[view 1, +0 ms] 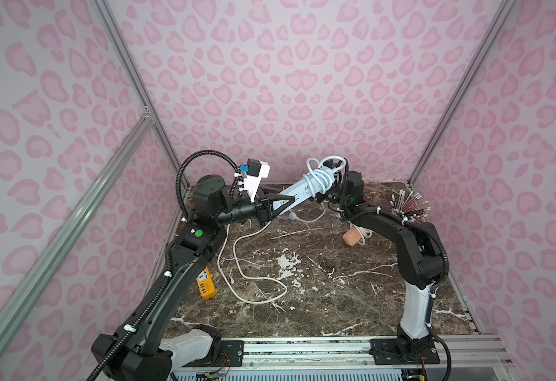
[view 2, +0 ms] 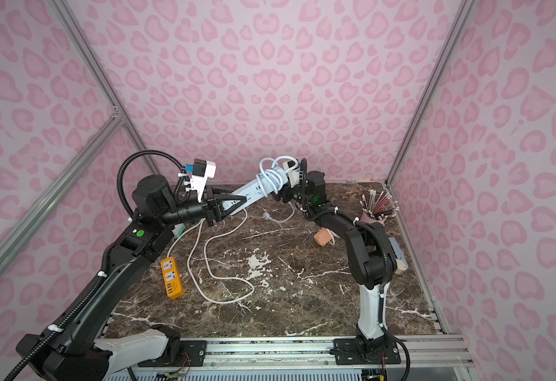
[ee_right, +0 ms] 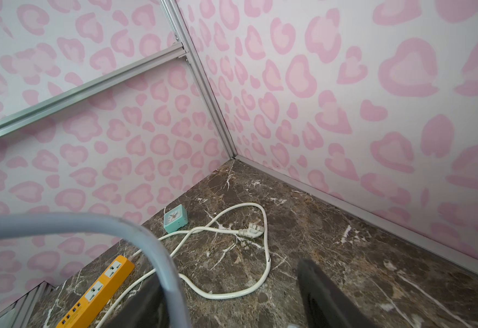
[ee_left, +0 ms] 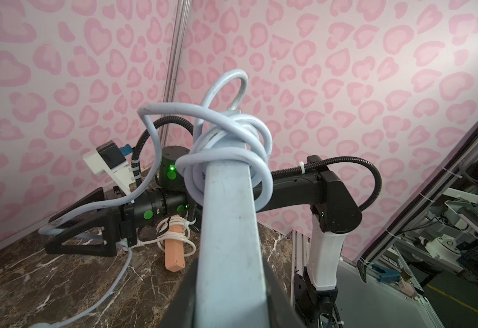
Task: Wrap the cord around the power strip
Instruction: Wrap the power cord around the power strip.
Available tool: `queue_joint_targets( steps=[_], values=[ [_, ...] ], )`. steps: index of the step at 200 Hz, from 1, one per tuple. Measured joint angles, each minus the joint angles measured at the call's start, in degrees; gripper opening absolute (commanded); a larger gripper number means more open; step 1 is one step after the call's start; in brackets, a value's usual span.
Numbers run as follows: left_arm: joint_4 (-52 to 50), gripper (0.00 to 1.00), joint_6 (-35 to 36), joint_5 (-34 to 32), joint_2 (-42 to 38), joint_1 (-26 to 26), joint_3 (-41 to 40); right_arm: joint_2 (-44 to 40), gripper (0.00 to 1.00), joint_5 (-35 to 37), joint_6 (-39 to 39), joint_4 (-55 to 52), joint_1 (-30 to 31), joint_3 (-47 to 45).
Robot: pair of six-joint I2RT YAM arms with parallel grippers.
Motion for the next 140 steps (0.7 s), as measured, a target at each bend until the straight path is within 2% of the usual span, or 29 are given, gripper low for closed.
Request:
queue_joint_targets(
  steps=[19, 32, 52, 81, 92, 115, 140],
  values=[
    [0.85, 0.03, -1.27, -0.42, -0.07, 0.44, 0.39, 0.11, 0.72, -0.17, -0.9, -0.92, 0.24, -0.72],
    [1.46, 0.03, -1.7, -0.48, -0.04, 0.52, 0.44, 0.33, 0.68, -0.15, -1.92, -1.46, 0.74, -1.05],
    [2.45, 0.03, -2.56, -0.57, -0.07, 0.79, 0.46, 0.61, 0.5, 0.96, -3.76, -2.54, 1.53, -1.31],
    [3.89, 0.03, -4.46, -1.25, -0.42, 2.45, 0.33, 1.29, 0.17, 1.9, -5.88, -4.31, 2.73, -1.25],
    [5.2, 0.03, -5.7, -1.84, -0.74, 3.69, -0.09, 1.29, 0.09, 3.08, -6.82, -4.83, 3.3, -1.46],
    [7.02, 0.03, -8.39, -3.87, -1.64, 8.72, -1.25, -0.33, 0.0, 6.91, -10.58, -6.82, 5.11, -3.28],
    [7.28, 0.03, -9.57, -9.22, -1.68, 16.35, -1.33, -3.85, 0.0, 13.81, -18.03, -12.68, 8.96, -3.72]
  ],
)
